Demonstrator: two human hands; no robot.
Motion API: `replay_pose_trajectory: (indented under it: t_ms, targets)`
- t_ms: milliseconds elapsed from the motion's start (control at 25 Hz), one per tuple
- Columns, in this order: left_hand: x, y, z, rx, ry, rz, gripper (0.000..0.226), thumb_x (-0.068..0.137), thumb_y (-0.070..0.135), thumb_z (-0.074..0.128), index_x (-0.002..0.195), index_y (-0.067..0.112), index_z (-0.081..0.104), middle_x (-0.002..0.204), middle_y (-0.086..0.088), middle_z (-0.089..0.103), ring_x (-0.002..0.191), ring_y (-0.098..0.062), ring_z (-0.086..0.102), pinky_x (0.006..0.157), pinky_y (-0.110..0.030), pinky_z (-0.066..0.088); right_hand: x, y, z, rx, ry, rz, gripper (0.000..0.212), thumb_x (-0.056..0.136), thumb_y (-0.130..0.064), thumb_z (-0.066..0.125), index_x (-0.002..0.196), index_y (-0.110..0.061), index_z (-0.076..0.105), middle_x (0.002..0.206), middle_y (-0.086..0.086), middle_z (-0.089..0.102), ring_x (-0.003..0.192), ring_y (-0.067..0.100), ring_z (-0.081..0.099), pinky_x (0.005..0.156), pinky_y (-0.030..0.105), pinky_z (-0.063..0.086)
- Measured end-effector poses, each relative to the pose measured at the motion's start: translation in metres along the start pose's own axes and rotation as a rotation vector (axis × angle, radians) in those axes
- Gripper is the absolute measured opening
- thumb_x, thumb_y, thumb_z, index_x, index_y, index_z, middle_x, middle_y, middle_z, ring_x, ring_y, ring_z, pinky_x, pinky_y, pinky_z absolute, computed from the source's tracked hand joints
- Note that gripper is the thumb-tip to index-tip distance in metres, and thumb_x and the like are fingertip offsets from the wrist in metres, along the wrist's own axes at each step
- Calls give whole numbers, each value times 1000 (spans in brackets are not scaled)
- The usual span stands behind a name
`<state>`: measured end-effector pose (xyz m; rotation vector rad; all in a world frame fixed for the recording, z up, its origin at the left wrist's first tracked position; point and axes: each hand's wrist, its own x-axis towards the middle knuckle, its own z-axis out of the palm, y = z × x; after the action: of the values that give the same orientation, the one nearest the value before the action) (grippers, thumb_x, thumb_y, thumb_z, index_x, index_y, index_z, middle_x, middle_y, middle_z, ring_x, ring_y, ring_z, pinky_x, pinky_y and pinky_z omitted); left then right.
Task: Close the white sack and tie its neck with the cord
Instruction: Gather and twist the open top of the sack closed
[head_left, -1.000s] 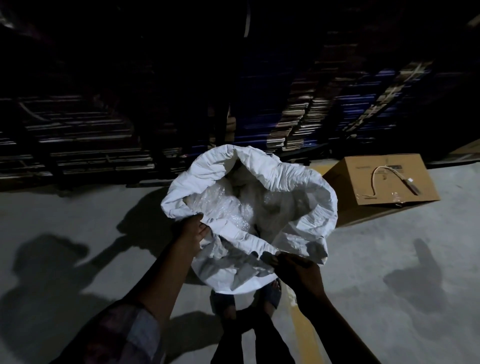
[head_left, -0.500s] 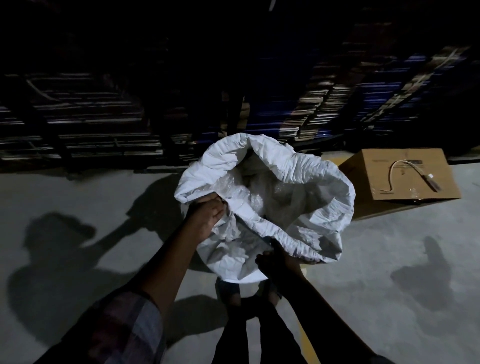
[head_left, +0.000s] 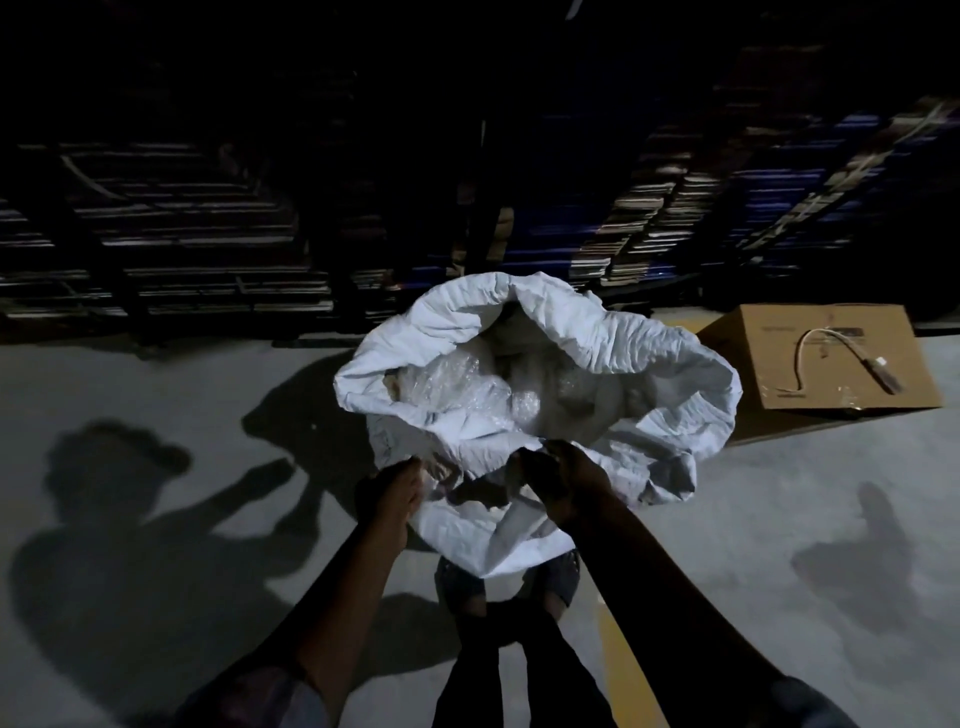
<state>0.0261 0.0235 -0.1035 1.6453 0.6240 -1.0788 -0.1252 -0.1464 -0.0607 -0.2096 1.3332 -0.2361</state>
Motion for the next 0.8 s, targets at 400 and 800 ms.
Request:
replay_pose_trajectory:
  t_ms: [400,800]
  targets:
    - [-5,-35,35,-316,-300,-143,60,93,39,68,141,4,56,140,-17,62,129,-28,58,113,-41,44,-5,-14,-8,-37,-261,147,37,106,-17,45,116,15,60,111,26,69,83,31,78,73,35,66]
    - [-70,3,58,-425,-161,-77,17,104,11,51,119,10,60,144,-14,53,139,-30,50,100,-31,44,-26,26,-71,219,-111,6,34,95,-13,68,122,7,59,118,26,63,103,40,70,72,42,64]
